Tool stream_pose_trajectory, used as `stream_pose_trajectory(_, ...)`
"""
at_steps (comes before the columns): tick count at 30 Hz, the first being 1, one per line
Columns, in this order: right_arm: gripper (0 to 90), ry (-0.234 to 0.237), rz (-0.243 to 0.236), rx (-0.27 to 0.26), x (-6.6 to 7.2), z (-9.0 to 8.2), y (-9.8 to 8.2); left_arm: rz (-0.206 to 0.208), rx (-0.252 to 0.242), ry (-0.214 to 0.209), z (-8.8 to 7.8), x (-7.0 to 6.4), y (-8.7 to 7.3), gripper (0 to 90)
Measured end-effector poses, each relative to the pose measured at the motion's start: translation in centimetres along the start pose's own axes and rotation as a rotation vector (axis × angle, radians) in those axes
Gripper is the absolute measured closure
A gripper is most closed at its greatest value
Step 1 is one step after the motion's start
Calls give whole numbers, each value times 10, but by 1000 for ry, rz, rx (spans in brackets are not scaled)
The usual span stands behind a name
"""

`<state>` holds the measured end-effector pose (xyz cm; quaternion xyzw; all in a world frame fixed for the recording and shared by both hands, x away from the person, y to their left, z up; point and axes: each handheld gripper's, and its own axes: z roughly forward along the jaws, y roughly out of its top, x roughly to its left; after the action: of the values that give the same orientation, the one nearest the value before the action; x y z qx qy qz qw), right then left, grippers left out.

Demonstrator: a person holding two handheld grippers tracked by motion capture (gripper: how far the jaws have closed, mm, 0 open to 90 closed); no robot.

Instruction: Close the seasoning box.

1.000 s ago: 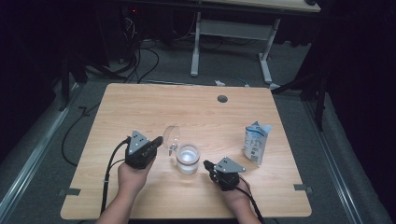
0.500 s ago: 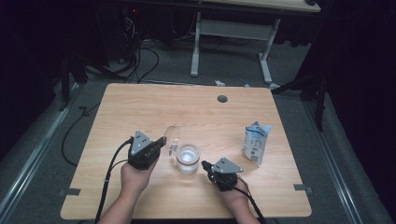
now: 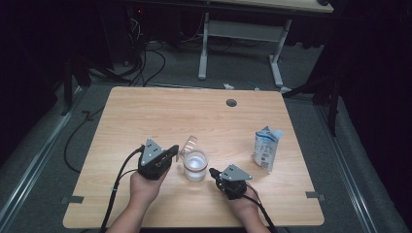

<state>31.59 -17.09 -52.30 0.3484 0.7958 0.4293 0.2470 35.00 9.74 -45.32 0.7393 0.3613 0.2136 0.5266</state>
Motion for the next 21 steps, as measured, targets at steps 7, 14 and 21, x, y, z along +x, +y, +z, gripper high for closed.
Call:
stream_pose_trajectory(7, 888, -5, 2, -6, -1, 0, 0, -3, 16, 8, -1, -1, -13, 897)
stream_pose_trajectory(14, 888, -14, 8, 1, -3, 0, -2, -17, 52, 33, -6, 7, -34, 897)
stream_pose_trajectory(21, 887, -20, 13, 9, -4, 2, -4, -20, 81, 32, -17, 14, -57, 897)
